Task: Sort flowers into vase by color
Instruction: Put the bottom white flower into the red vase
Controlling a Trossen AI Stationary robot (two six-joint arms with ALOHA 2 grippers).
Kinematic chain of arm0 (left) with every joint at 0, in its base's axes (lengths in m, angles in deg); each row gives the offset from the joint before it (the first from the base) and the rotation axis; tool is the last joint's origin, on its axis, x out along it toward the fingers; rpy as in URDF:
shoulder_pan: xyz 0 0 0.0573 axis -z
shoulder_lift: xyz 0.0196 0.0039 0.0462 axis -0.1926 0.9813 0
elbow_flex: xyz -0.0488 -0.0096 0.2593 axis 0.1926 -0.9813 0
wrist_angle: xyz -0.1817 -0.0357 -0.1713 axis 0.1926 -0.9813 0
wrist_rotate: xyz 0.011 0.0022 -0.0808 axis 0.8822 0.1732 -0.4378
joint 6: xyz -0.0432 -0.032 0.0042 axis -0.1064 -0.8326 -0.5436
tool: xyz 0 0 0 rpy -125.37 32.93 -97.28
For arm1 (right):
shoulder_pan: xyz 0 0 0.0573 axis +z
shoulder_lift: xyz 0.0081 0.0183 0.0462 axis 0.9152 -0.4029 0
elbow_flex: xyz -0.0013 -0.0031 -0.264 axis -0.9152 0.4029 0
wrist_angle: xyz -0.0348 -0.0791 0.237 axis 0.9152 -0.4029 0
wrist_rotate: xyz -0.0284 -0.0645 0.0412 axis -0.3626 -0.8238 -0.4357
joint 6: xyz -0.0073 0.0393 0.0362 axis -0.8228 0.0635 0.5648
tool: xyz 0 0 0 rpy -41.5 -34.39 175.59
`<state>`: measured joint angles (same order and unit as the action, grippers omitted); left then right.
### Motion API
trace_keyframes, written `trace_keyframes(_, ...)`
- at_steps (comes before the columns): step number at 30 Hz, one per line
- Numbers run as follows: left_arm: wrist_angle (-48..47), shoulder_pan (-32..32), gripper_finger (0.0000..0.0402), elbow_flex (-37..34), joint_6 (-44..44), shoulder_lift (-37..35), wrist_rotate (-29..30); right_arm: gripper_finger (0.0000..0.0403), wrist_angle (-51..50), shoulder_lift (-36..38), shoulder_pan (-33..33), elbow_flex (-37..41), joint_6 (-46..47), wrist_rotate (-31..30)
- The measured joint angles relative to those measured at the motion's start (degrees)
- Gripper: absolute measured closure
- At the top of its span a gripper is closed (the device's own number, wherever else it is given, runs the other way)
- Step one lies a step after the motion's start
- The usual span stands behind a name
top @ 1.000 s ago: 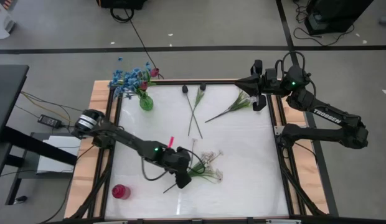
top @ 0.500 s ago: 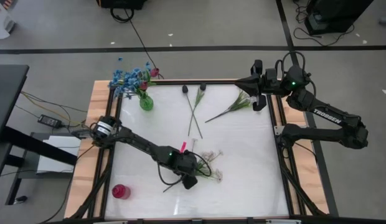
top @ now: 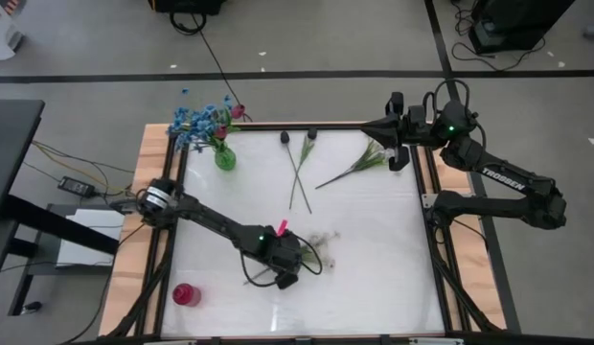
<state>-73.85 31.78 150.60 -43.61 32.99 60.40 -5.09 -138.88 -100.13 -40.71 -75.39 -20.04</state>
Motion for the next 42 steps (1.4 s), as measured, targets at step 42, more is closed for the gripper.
trace_keyframes(42,-16.9,53.0,0.0395,-16.8,-10.8,-62.7,50.2,0.0353,0.0,0.0,0.1,0.0,0.0,0.0)
